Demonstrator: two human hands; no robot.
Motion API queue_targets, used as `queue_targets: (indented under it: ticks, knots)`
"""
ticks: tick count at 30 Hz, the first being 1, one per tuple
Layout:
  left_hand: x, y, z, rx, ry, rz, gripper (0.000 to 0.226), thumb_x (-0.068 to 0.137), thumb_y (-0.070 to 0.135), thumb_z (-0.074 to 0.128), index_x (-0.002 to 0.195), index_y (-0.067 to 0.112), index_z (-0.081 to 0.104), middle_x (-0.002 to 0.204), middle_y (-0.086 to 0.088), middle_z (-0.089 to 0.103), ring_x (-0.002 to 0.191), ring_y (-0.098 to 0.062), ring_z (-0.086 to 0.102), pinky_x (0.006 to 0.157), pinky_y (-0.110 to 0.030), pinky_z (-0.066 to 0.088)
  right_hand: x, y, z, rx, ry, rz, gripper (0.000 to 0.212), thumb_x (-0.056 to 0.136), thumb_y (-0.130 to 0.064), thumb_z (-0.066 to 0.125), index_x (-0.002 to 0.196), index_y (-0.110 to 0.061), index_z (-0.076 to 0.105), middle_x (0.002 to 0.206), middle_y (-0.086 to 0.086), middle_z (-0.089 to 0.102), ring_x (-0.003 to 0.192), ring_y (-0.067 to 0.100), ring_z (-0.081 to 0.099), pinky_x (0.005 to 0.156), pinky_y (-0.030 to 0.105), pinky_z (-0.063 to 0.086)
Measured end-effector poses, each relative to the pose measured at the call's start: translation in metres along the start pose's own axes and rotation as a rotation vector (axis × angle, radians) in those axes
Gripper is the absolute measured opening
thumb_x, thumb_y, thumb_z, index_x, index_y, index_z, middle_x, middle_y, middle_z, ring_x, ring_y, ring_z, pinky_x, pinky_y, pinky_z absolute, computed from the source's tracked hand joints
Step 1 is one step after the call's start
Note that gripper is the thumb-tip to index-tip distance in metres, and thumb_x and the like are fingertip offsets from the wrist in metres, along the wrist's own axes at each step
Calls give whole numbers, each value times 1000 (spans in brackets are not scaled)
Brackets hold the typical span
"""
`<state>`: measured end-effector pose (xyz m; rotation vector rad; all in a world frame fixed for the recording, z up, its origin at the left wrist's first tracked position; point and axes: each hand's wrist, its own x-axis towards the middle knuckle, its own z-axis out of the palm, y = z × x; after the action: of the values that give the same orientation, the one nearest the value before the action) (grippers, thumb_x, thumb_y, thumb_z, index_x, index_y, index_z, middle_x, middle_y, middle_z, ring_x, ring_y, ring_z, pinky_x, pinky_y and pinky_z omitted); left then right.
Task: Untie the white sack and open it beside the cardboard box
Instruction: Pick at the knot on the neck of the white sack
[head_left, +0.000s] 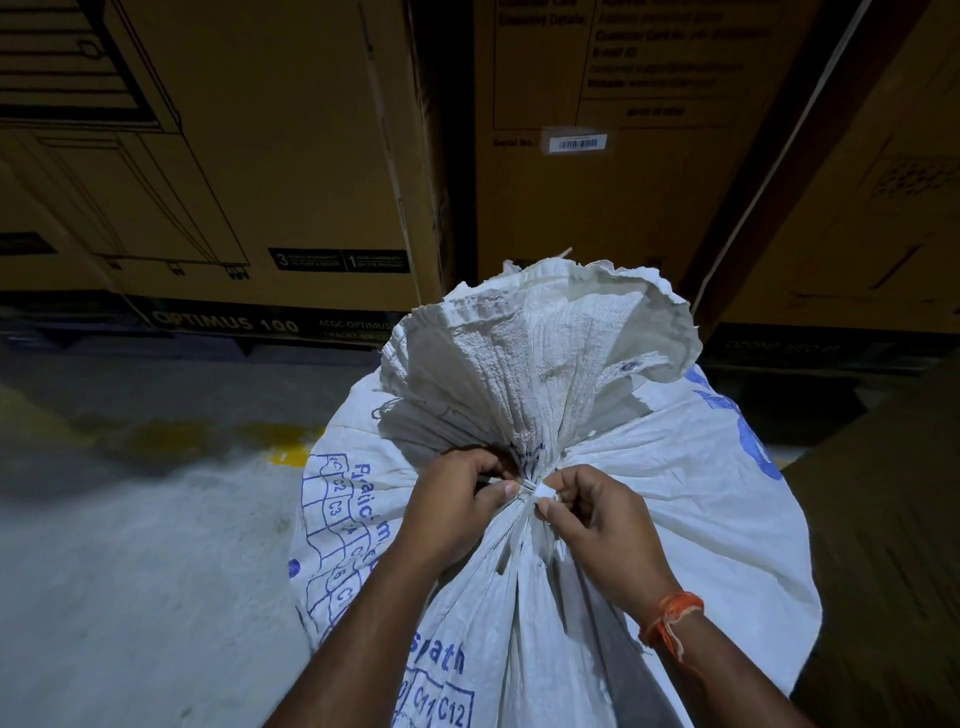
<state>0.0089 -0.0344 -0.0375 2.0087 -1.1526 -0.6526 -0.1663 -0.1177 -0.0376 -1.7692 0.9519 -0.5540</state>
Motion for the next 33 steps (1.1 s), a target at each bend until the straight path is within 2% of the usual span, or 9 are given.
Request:
queue_targets:
  ticks: [5,9,14,16,19,22,26,29,33]
  knots:
    - [0,-1,-6,-53,-20,15,9,85,32,74,88,25,78,87,10,79,84,-6,73,81,-39,60,0,-1,0,0,0,3,11,86,-17,78,90,-24,70,78,3,73,74,20,70,71,40,58]
    - [-3,-2,-15,-116,-48,23,8,87,17,80,89,24,80,85,12,80,85,-8,75,82,-36,60,-1,-1,0,-21,6,-16,12,86,-18,79,89,-25,70,73,-6,69,67,5,64,65,24,53]
    - [-3,-3,-10,-84,-19,31,6,88,16,79,87,22,80,84,10,80,83,-4,73,79,-34,60,-3,-2,-1,-57,21,-42,13,86,-16,78,90,-25,71,70,-6,68,63,1,59,61,14,46]
    - [-3,-6,-5,-90,-7,-3,4,88,20,79,92,20,81,88,8,80,86,-5,74,83,-35,60,-3,-2,-1,-67,19,-49,12,86,-16,77,90,-25,71,72,-2,69,65,8,61,61,16,47]
    - [-2,-6,-3,-80,14,-63,25,84,36,79,98,15,82,93,5,81,89,-8,75,87,-39,60,-3,0,0,-79,19,-55,10,86,-17,76,89,-25,71,74,2,71,69,18,65,63,28,51]
    - [-3,-6,-2,-84,-2,-55,15,86,28,80,94,15,82,89,7,81,86,-5,75,85,-41,61,-3,-1,0,-81,21,-53,10,86,-17,75,88,-25,71,74,3,72,69,20,66,65,33,52]
    - [-3,-6,0,-89,5,-59,28,82,38,76,98,15,82,93,6,81,90,-8,75,86,-42,61,-4,-1,1,-88,23,-54,9,86,-17,75,87,-25,71,72,2,71,67,19,64,62,30,50]
    - [-2,-5,2,-39,37,-55,37,87,35,81,114,9,78,110,1,78,104,-13,71,92,-34,57,-3,-1,2,-90,20,-52,9,86,-18,75,87,-25,71,72,1,71,66,17,64,62,28,50]
    - [-2,-13,-9,-98,54,-94,32,79,41,84,99,16,82,94,6,81,91,-9,75,82,-35,60,-4,-3,2,-86,14,-59,9,87,-17,75,88,-25,71,73,-2,72,66,11,65,60,21,49]
